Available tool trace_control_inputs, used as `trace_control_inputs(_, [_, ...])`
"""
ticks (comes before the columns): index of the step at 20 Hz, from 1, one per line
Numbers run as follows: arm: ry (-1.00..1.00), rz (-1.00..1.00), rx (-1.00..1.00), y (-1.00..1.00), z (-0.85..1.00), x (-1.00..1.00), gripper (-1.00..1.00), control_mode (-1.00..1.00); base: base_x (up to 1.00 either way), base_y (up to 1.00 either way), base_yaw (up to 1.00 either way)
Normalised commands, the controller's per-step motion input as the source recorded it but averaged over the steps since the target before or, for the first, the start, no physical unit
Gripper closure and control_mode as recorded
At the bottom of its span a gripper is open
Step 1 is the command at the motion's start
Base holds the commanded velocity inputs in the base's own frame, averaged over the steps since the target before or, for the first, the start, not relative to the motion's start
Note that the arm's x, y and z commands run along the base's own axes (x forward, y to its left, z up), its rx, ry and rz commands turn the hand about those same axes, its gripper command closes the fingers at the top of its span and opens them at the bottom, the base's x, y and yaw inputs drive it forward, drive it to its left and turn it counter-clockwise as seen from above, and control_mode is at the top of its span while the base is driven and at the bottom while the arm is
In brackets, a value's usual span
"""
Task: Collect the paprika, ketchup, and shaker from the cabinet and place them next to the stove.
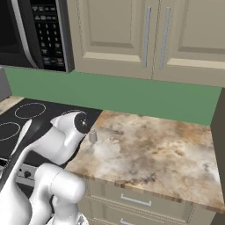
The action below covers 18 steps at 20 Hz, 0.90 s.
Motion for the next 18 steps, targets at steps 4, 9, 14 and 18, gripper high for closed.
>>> trace_control_inputs(4, [0.12, -0.29, -0.07, 0.72, 0.26, -0.48, -1.00, -1.00, 0.00, 0.00, 0.00])
trace_control_inputs(9, [0.13, -0.14, -0.07, 0.43, -0.07, -0.36, -1.00, -1.00, 0.00, 0.00, 0.00])
trace_control_inputs(14, [0.04, -0.02, 0.00, 0.08, -0.16, -0.64, -1.00, -1.00, 0.00, 0.00, 0.00])
trace_control_inputs(18, [-0.01, 0.00, 0.00, 0.14, -0.07, -0.49, -1.00, 1.00, -0.50, 0.27, 0.00])
